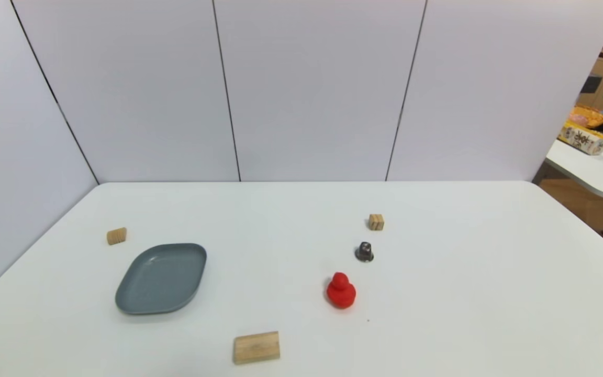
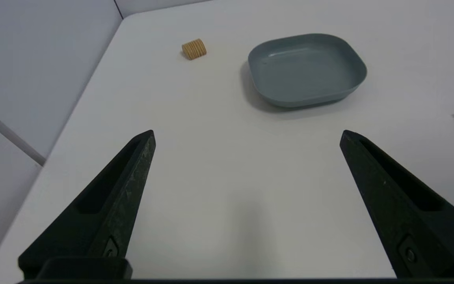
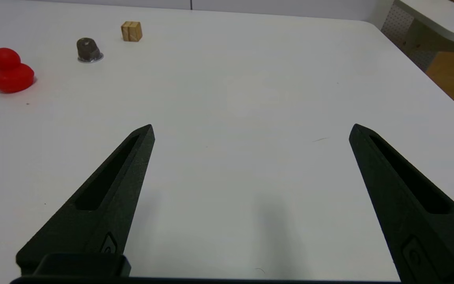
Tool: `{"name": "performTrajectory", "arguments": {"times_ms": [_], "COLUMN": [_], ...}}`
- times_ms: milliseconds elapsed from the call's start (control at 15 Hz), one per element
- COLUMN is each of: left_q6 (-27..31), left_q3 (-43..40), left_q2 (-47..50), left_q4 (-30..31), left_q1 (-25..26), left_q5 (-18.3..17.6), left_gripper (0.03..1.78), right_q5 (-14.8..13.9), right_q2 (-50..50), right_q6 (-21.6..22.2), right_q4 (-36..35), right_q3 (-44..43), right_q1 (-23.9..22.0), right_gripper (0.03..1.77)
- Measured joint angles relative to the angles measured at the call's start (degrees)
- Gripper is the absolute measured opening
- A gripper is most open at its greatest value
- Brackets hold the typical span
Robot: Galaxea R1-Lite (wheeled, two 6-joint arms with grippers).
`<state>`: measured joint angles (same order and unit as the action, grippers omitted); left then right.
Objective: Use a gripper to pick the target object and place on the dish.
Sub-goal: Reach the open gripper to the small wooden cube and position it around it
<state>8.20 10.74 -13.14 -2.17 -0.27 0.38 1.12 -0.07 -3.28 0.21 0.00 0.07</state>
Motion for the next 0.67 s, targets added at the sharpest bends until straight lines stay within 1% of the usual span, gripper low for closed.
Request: {"name": "performTrajectory", "arguments": {"times_ms": [133, 200, 400, 667], "left_q6": [5.38, 8.00, 15.91, 26.42], "left_q3": [9.24, 13.13, 23.95, 35.89], "left_q2": [-8.94, -13.62, -28.64, -48.85], "left_q4": [-2.67, -3.84, -6.25, -7.00], "left_q1": [-0.04, -0.06, -0.24, -1.30], "left_q5": [-1.74, -3.49, -11.26, -20.85], "left_gripper": [1.69, 1.69, 1.69, 1.69], "right_q5": [-0.02, 0.00, -0.02, -0.02], "right_q2": [0.00, 0.00, 0.00, 0.00], "right_q6": [0.00, 0.00, 0.00, 0.00], "right_q4": [-0.02, -0.02, -0.02, 0.00], "right_q3": [0.00, 0.00, 0.00, 0.00], "right_q1": [0.00, 0.00, 0.00, 0.00], "right_gripper": [1.71, 1.71, 1.71, 1.71]}}
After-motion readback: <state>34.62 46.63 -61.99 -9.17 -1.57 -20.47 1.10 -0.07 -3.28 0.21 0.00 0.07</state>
